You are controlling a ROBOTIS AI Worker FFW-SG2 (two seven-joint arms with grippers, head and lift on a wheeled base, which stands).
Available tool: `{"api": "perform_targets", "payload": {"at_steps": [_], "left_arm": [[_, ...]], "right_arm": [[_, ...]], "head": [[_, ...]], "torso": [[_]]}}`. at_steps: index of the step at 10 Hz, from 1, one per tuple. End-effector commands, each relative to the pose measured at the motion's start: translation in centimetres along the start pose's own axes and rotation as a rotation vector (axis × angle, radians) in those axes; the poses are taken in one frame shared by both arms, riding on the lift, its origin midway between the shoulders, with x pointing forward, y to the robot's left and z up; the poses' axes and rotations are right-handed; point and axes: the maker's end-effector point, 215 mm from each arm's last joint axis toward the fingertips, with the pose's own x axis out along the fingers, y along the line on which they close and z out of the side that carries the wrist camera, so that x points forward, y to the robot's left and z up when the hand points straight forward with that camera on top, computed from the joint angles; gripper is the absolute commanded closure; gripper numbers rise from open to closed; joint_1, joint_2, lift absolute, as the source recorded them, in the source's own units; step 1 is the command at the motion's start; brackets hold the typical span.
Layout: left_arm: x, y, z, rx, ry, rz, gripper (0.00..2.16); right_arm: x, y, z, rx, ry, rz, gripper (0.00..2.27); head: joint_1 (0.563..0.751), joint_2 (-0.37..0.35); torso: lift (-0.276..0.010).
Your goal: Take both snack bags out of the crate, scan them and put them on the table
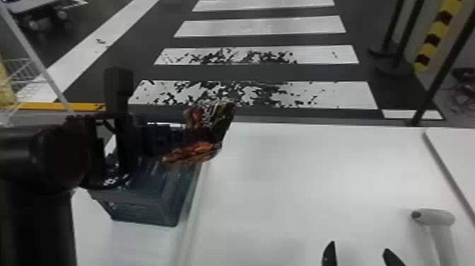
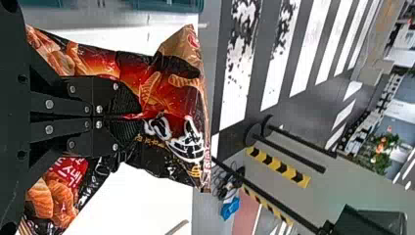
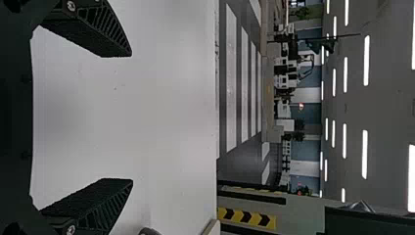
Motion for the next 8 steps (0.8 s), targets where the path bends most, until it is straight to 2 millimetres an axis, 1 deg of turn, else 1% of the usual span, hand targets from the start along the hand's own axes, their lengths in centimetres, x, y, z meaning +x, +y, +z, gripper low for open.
{"api": "perform_targets", "payload": {"at_steps": [1,2,3,4,5,6,7,8], "left_arm": [[2.0,-3.0,-1.4,0.021,0.036,-0.031,2.14],[3.1,-4.8,-2.3,0.035,0.057,-0.045,2.14],[4.2,-6.0,-3.3,0.052,0.082,-0.038,2.14],[5.1,-6.9,-4.3,0.074,0.109,-0.024,2.14],[6.0,-7.0,-6.4,0.105,0.152,0.027,2.14],[7.1,-7.1,-8.6,0.14,0.206,0.076,2.14],[8.2,-7.5,-10.9,0.149,0.258,0.084,2.14],[9.3,-7.4,-13.3,0.17,0.317,0.121,2.14]], "right_arm": [[-0.4,-0.8,2.4,0.01,-0.066,-0.028,0.07],[-0.8,-1.4,4.3,0.029,-0.131,-0.044,0.07],[-1.6,-2.0,6.5,0.057,-0.209,-0.066,0.07],[-2.2,-2.6,7.7,0.075,-0.252,-0.088,0.07],[-2.7,-3.0,8.6,0.091,-0.285,-0.101,0.07],[-2.9,-3.1,8.9,0.1,-0.299,-0.107,0.07],[-2.9,-3.2,8.9,0.103,-0.298,-0.109,0.07],[-2.9,-3.2,8.8,0.107,-0.295,-0.11,0.07]], "head": [[0.695,0.077],[0.695,0.053],[0.695,0.009],[0.695,-0.027],[0.695,-0.062],[0.695,-0.083],[0.695,-0.1],[0.695,-0.109]], "torso": [[-0.092],[-0.092],[-0.092],[-0.092],[-0.092],[-0.092],[-0.092],[-0.092]]}}
